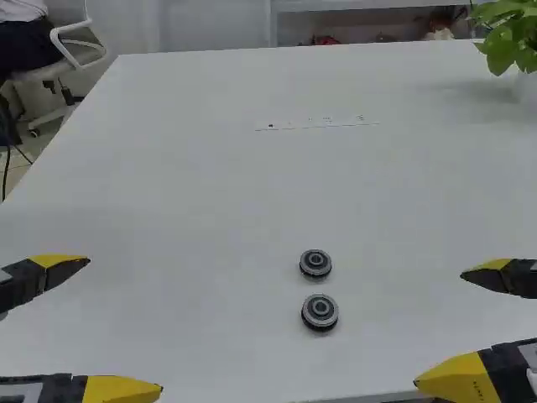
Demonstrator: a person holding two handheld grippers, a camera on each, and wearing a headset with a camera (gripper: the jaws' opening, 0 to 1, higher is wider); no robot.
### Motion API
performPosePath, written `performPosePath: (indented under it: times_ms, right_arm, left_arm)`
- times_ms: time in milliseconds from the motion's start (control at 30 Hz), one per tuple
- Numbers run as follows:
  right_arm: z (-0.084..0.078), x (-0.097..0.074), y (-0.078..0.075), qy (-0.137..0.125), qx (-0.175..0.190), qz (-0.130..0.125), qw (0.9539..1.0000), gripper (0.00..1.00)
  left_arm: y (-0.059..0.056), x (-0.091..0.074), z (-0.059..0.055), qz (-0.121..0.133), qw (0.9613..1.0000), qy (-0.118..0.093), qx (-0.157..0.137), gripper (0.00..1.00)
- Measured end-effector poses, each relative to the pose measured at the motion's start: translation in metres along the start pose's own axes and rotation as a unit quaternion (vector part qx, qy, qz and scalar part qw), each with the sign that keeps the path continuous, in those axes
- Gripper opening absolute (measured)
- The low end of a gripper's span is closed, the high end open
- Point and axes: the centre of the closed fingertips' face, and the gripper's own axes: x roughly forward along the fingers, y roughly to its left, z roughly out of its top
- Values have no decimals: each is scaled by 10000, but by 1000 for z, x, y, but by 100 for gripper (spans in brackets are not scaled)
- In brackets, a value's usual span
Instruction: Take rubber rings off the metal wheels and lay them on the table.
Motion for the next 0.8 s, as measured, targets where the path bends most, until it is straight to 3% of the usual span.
performPosePath:
  times_ms: [467, 800]
  right_arm:
    - [-4, 1, -5, 68, 60, -29, 10000, 88]
    - [-4, 0, -7, 34, 62, -26, 10000, 87]
  left_arm:
    - [2, 3, -5, -24, 10000, 51, -2, 100]
    - [4, 4, 0, -31, 10000, -7, 79, 100]
